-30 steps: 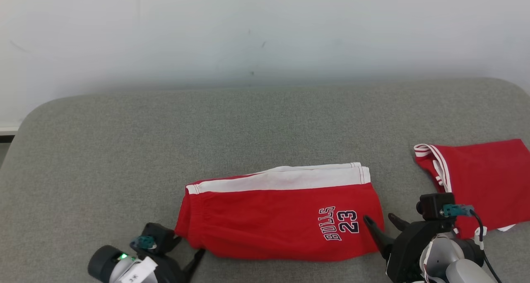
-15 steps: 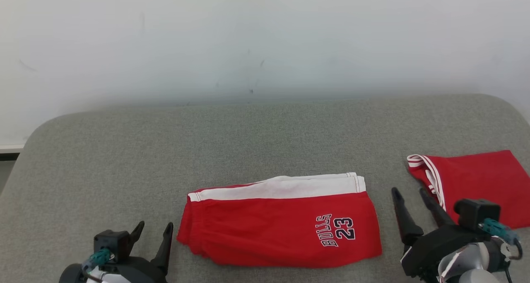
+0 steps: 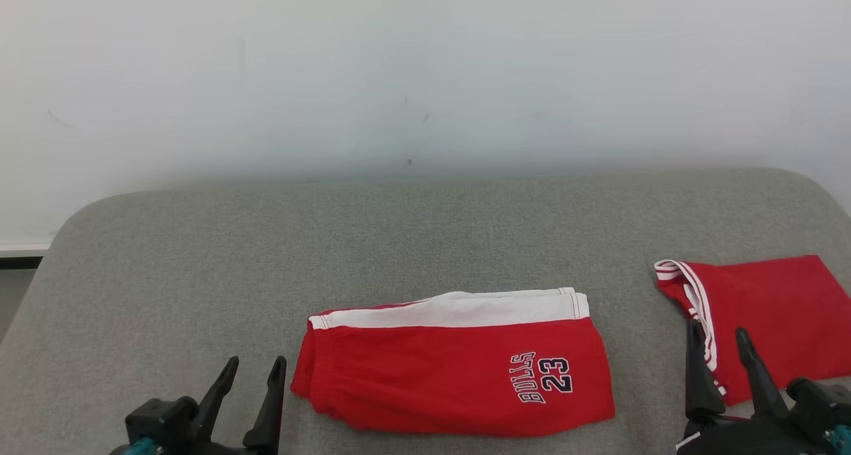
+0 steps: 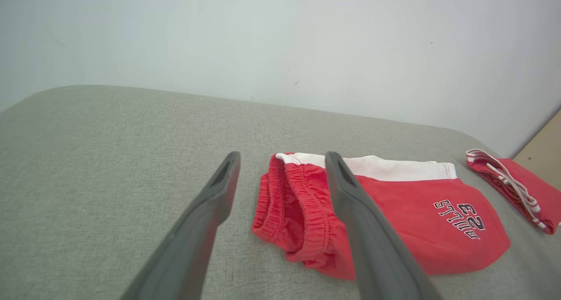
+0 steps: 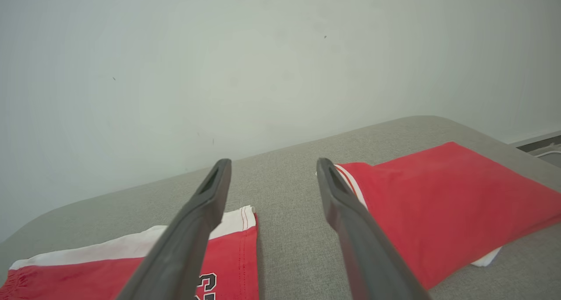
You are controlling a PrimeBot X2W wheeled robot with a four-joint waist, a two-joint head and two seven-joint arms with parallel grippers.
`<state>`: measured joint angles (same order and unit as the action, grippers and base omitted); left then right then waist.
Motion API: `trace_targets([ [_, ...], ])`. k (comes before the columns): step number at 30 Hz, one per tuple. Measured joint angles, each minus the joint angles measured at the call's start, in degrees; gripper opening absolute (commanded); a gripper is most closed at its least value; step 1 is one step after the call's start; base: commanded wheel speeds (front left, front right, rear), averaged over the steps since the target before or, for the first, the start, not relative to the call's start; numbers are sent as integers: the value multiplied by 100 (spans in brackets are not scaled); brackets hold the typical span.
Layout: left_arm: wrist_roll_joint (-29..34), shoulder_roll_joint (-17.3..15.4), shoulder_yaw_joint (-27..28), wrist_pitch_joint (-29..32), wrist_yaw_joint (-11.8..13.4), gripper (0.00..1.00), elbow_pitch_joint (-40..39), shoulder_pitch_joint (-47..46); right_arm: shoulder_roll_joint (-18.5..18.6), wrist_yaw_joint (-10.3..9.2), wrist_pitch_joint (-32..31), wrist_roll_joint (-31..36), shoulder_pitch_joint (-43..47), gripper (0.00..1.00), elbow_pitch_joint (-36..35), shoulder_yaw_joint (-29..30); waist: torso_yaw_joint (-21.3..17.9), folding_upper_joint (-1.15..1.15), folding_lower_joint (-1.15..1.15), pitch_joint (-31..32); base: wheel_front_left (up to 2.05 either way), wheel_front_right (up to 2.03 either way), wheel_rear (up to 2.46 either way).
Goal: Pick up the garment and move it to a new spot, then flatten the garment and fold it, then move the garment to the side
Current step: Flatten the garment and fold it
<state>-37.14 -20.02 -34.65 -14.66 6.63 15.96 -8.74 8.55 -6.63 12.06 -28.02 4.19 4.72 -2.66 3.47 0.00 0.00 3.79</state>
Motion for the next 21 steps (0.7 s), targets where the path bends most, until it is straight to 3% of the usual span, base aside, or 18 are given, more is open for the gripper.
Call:
trace_targets([
  [15,180,-79,893,0,48,100,-1199,855,-282,-43,156,-11,109,100,-245,179,102,0,1,49,0,0,0],
  [18,192,-60,890,0,48,100,-1302,974,-302,-43,104,-138,66,100,-92,208,106,0,0,43,0,0,0],
  [21,331,-58,843,0,48,100,-1360,979,-240,-43,-334,-268,-175,100,333,209,114,0,1,27,0,0,0],
])
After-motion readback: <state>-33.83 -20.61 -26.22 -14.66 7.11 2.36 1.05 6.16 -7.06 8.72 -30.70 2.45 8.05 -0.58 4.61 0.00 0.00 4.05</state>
